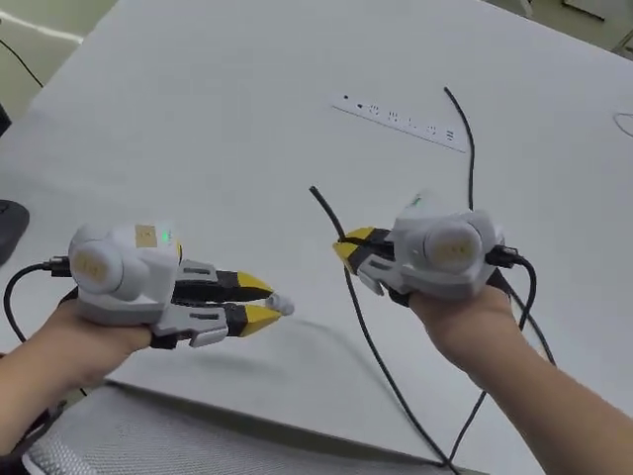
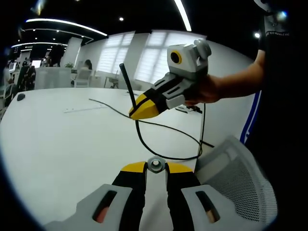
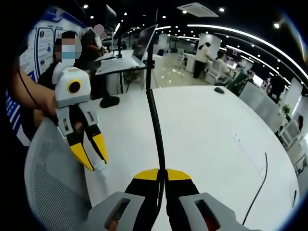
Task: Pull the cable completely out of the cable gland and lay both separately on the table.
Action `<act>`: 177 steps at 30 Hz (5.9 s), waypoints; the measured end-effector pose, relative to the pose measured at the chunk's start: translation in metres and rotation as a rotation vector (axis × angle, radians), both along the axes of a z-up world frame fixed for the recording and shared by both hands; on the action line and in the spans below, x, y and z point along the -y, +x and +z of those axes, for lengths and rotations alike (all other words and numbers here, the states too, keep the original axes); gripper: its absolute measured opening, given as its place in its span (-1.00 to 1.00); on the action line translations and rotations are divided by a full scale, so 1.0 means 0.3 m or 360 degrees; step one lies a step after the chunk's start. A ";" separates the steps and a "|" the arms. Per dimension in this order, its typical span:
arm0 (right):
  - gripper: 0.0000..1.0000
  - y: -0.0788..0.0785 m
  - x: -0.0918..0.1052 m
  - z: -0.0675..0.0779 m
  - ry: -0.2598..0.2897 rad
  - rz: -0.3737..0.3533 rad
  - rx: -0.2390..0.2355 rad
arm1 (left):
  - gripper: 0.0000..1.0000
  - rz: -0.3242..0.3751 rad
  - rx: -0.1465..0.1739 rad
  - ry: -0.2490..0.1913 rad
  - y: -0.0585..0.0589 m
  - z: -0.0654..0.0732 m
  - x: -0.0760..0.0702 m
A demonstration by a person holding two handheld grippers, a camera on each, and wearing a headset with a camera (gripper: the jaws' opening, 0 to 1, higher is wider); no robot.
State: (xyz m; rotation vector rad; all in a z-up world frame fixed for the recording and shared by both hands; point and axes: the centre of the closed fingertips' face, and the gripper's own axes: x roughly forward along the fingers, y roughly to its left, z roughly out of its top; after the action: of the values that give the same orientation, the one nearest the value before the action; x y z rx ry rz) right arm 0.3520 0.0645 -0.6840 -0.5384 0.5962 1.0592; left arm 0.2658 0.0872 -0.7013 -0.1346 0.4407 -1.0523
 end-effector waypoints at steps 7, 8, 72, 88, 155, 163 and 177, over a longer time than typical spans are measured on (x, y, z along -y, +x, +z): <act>-1.00 0.029 -0.099 -0.046 -0.0015 0.0046 -0.0013 | -0.70 0.0006 -0.0038 0.0008 -0.003 -0.040 -0.033; -1.00 0.031 -0.111 -0.052 -0.0020 0.0060 -0.0012 | -0.70 0.0007 -0.0042 0.0007 -0.002 -0.042 -0.036; -1.00 -0.024 -0.367 -0.453 -0.0366 0.0578 -0.0080 | -0.69 0.0298 -0.0233 0.0092 -0.005 -0.357 -0.232; -0.93 -0.012 -0.365 -0.470 -0.0359 0.0557 -0.0110 | -0.69 0.0290 -0.0232 0.0147 0.010 -0.384 -0.264; 0.34 -0.131 0.284 0.023 0.0320 -0.0138 -0.0115 | 0.13 0.0262 -0.0261 0.0231 -0.083 -0.128 -0.184; 0.53 -0.232 0.380 0.037 0.0441 -0.0258 -0.0150 | 0.22 0.0278 -0.0174 0.0283 -0.100 -0.058 -0.199; 0.77 -0.344 0.436 -0.052 0.0478 -0.0349 -0.0244 | 0.55 0.0228 -0.0177 0.0429 -0.147 -0.054 -0.222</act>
State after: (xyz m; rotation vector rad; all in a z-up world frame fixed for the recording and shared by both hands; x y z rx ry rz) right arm 0.2487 -0.0664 -0.6996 -0.1261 0.6023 0.9637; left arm 0.2216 0.1536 -0.7174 0.0156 0.6600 -0.8389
